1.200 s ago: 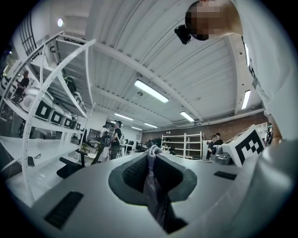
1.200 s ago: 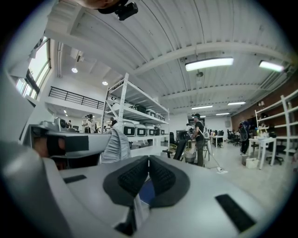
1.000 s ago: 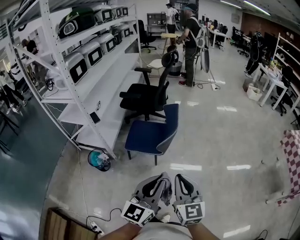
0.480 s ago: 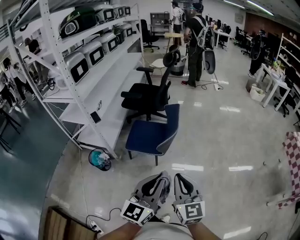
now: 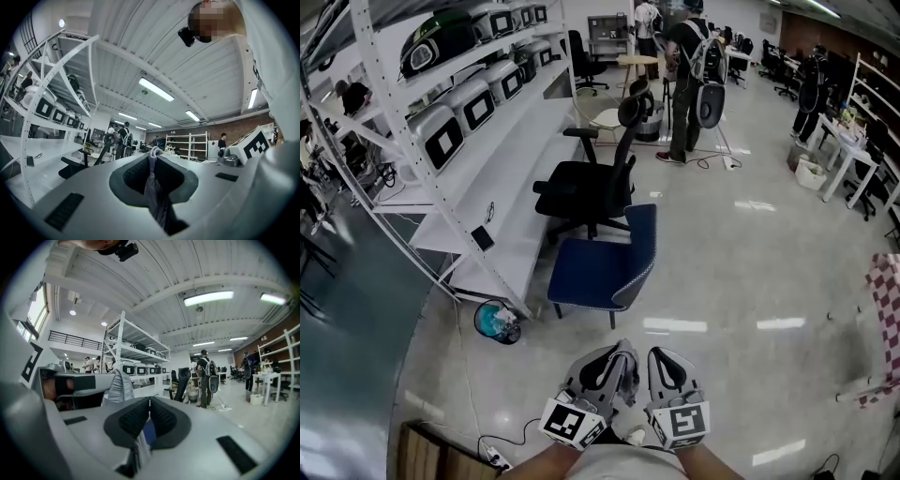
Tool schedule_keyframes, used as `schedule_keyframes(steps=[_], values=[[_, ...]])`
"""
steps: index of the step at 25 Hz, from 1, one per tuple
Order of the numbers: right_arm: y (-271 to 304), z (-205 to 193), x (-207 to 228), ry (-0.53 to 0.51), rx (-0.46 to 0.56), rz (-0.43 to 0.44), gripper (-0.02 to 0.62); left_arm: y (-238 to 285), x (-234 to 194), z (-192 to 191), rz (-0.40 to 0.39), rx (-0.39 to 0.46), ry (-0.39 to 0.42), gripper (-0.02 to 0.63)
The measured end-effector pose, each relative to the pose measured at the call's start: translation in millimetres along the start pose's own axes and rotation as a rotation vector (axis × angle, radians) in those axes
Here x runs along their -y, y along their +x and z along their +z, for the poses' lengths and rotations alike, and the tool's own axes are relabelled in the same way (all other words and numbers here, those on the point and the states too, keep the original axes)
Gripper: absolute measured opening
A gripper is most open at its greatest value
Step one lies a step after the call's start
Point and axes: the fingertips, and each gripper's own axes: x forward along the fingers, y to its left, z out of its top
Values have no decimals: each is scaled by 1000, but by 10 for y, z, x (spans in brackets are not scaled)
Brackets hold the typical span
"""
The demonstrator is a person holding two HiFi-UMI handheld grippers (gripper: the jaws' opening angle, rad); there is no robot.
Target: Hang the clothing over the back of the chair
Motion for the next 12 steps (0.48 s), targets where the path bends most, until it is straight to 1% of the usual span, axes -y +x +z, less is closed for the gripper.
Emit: schedule_keyframes(steps=[7,12], values=[[309,66,29,6,-8,-7,17,194,-259,24,-13,-12,-12,29],[473,30,51,12,-22,-13,17,307,-395,23,-23,-15,-18,29]])
